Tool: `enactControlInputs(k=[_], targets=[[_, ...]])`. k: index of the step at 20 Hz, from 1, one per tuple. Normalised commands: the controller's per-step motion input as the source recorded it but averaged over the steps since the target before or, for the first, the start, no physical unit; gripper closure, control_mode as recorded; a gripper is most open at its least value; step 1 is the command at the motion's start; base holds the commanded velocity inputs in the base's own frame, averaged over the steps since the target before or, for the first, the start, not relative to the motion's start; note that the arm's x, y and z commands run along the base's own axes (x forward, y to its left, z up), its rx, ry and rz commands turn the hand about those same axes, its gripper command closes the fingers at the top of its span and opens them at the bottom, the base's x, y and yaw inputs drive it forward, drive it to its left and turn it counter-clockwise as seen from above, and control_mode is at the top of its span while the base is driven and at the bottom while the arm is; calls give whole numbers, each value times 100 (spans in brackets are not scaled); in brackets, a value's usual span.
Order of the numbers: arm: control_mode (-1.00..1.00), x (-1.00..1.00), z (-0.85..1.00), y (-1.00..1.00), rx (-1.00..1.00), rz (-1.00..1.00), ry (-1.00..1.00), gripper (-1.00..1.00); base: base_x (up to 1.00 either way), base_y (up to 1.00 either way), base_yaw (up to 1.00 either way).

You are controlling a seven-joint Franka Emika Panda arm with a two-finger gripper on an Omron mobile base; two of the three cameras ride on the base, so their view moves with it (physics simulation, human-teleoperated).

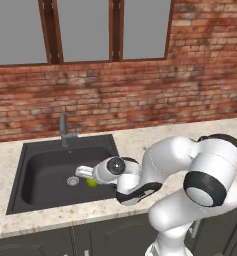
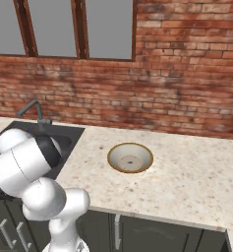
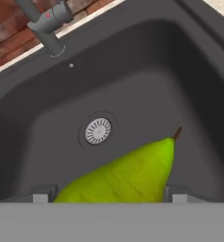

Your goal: Pick the potatos from the cabinet and place them in one bowl. Pick the pear from the sink and place it in the other bowl.

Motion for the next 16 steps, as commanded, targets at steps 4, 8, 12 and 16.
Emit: enactControlInputs(k=[4, 8, 12, 16], targets=[[-100, 0, 38, 9, 1, 0, 1, 100, 0, 0, 0], [-100, -5, 100, 22, 2, -3, 2, 100, 0, 0, 0], [-100, -20, 100, 6, 0, -8, 8, 100, 0, 0, 0], [-100, -14, 100, 1, -5, -10, 9, 100, 0, 0, 0]])
